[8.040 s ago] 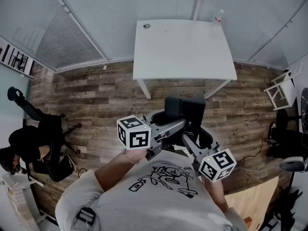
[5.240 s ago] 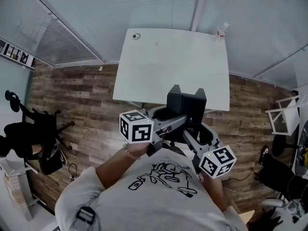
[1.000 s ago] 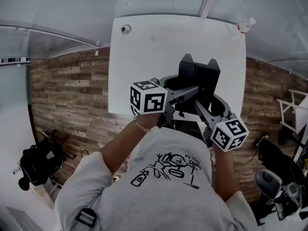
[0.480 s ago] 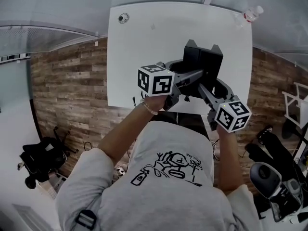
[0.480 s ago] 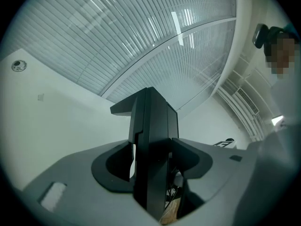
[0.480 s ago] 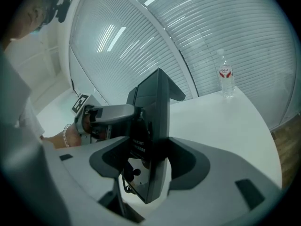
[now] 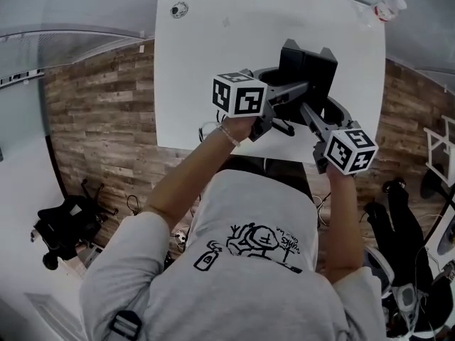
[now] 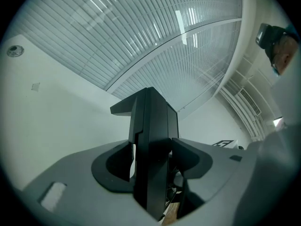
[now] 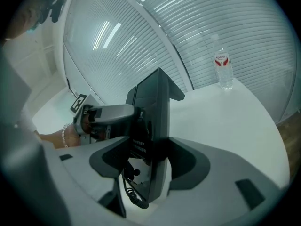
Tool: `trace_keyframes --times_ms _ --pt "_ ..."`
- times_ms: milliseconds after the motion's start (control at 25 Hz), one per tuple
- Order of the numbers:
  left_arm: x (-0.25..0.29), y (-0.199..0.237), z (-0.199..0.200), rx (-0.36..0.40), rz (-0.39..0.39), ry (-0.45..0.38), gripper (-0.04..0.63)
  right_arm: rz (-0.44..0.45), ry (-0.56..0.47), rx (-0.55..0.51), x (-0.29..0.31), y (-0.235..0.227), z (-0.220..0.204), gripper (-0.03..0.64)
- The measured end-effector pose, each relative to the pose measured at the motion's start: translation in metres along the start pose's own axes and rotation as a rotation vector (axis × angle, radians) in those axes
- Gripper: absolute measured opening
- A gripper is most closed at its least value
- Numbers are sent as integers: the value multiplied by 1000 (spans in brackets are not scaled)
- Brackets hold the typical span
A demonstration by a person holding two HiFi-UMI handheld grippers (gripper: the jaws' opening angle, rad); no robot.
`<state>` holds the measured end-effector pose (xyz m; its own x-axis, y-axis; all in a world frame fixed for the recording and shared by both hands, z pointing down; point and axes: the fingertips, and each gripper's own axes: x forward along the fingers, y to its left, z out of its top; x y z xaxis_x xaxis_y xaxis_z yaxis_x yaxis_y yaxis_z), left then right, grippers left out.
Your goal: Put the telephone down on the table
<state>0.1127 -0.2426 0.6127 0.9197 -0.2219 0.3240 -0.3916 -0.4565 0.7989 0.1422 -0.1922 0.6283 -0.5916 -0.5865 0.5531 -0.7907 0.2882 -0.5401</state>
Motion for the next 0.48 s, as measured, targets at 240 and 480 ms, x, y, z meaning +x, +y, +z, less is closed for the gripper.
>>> trace_keyframes --times_ms 240,480 --pt "13 21 -4 6 9 17 252 -7 16 16 17 -17 -8 235" --pt "23 39 -13 -3 13 31 253 -21 42 31 29 -32 -20 235"
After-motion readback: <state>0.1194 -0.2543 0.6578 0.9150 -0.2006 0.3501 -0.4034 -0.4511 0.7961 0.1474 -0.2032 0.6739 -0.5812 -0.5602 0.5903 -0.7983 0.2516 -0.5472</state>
